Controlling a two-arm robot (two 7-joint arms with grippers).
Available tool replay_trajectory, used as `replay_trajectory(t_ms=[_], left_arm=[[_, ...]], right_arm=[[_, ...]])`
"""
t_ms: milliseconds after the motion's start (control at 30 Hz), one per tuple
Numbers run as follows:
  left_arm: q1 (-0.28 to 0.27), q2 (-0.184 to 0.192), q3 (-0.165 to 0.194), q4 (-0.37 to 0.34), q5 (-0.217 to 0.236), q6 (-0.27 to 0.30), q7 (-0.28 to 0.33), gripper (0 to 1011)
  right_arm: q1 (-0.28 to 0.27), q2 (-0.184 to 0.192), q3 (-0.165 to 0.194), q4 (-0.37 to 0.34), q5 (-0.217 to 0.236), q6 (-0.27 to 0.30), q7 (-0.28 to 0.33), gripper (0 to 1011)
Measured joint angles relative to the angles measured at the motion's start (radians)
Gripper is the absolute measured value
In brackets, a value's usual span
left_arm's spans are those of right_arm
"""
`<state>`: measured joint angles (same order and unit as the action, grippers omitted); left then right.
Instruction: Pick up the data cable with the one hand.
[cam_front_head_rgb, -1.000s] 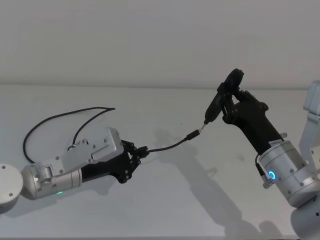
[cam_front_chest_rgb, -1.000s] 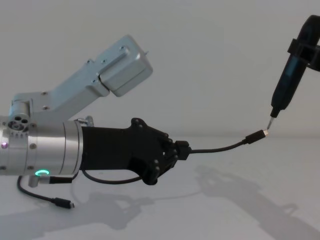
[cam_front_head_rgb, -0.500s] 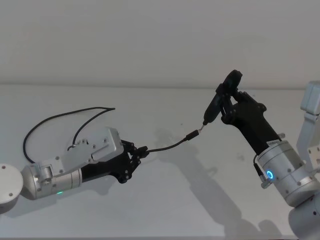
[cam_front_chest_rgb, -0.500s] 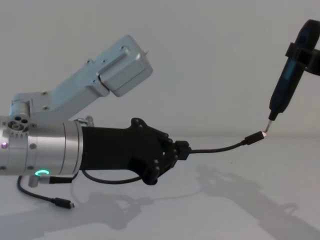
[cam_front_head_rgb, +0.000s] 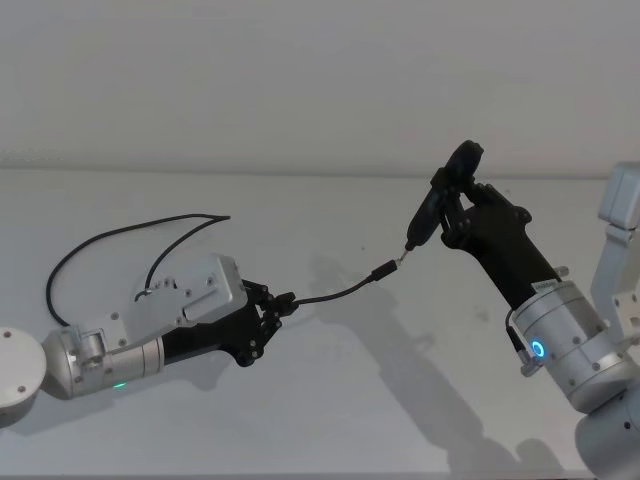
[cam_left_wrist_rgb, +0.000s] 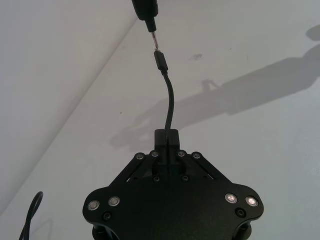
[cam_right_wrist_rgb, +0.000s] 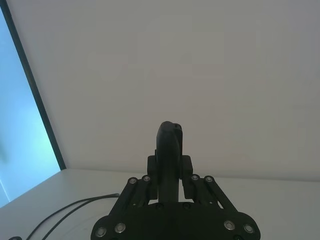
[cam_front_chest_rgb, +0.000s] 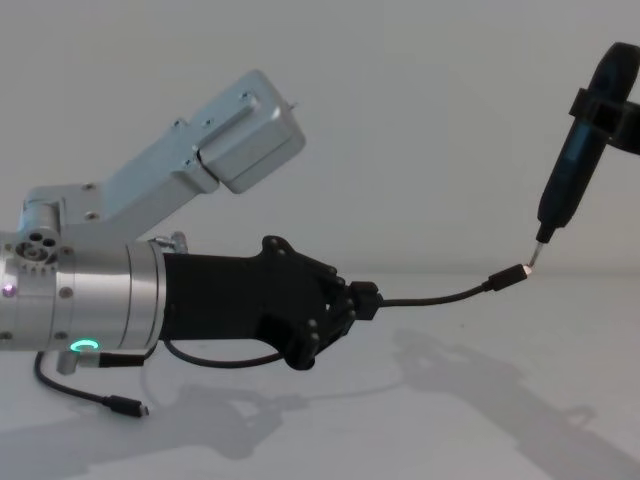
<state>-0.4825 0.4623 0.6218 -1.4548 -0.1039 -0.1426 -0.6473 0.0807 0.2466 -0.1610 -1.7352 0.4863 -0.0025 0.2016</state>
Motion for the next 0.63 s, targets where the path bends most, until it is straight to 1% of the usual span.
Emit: replay_trajectory(t_ms=[633], left_arm=[[0.000,0.000,0.000,0.000,0.000,0.000,0.000,29]], right_arm=[[0.002,-0.001,0.000,0.002,-0.002,0.000,0.000,274]])
